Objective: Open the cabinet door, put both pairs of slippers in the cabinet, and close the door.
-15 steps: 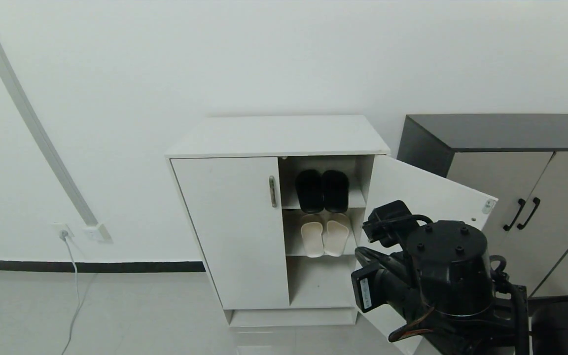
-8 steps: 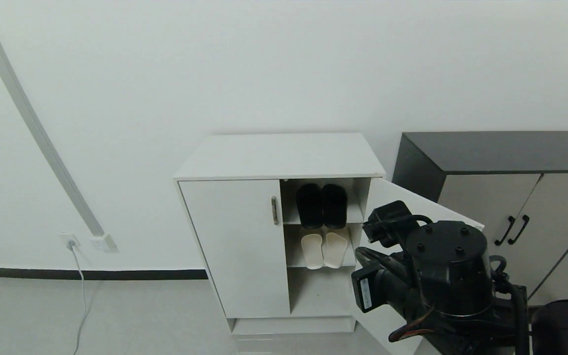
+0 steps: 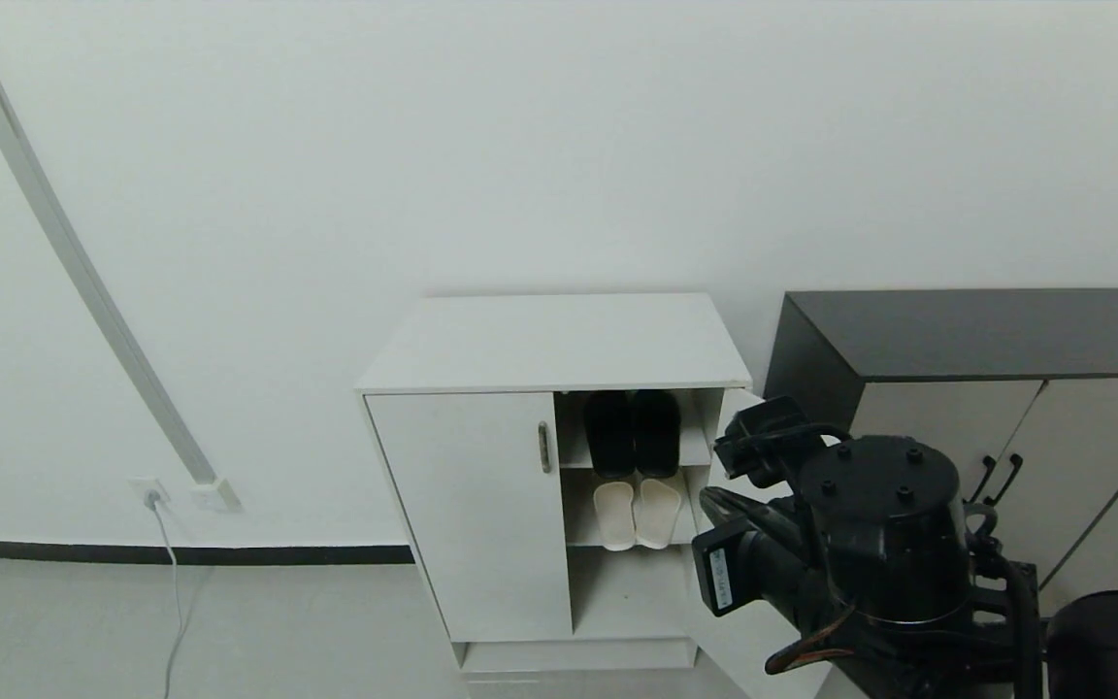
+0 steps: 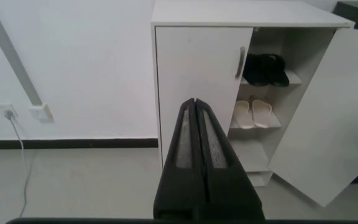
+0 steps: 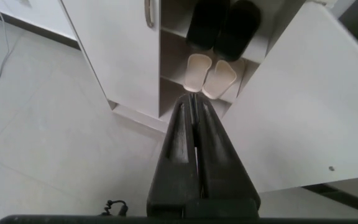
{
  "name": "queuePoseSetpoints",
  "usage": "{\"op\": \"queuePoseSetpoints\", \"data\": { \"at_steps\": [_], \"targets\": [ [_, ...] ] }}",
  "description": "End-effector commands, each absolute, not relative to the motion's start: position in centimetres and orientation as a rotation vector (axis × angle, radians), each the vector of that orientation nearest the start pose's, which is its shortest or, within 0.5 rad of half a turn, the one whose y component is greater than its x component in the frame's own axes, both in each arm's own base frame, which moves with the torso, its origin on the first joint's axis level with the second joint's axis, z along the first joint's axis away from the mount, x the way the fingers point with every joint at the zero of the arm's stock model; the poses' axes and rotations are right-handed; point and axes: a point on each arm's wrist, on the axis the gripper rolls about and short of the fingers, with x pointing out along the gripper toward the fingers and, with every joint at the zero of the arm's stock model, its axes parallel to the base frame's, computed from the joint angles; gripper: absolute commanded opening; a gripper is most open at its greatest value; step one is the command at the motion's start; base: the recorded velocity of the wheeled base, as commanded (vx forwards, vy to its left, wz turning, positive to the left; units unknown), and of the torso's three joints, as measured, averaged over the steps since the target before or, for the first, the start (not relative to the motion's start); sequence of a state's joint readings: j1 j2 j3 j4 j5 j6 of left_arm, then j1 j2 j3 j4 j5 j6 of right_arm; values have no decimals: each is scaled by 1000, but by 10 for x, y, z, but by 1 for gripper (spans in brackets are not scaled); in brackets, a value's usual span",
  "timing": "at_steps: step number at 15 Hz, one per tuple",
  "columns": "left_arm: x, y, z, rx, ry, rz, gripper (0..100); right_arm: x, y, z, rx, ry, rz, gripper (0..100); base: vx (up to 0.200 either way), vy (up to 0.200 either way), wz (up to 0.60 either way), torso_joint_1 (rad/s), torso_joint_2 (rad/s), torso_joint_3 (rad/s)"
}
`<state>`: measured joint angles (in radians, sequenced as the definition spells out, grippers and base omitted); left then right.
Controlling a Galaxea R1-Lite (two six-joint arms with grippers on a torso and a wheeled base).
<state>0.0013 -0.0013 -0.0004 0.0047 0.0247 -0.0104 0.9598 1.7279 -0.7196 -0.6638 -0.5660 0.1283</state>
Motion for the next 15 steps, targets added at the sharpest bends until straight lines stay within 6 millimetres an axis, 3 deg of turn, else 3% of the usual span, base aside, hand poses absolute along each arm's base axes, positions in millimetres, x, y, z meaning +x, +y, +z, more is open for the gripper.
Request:
{"op": "queuePoseSetpoints", "data": {
  "at_steps": [1,13,15],
  "targets": [
    [-23,1,75,-12,4,26,0,180,236,156,-111,273,373,0,0,0,0,168,-383,-207],
    [-23,0,75,-9,3,20,0,191,232,149,-152,261,344,0,0,0,0,20,-47,-25],
    [-23,0,75,-9,3,20,0,192,231,149,-148,258,341,0,0,0,-600,-2,-7,5]
  ]
}}
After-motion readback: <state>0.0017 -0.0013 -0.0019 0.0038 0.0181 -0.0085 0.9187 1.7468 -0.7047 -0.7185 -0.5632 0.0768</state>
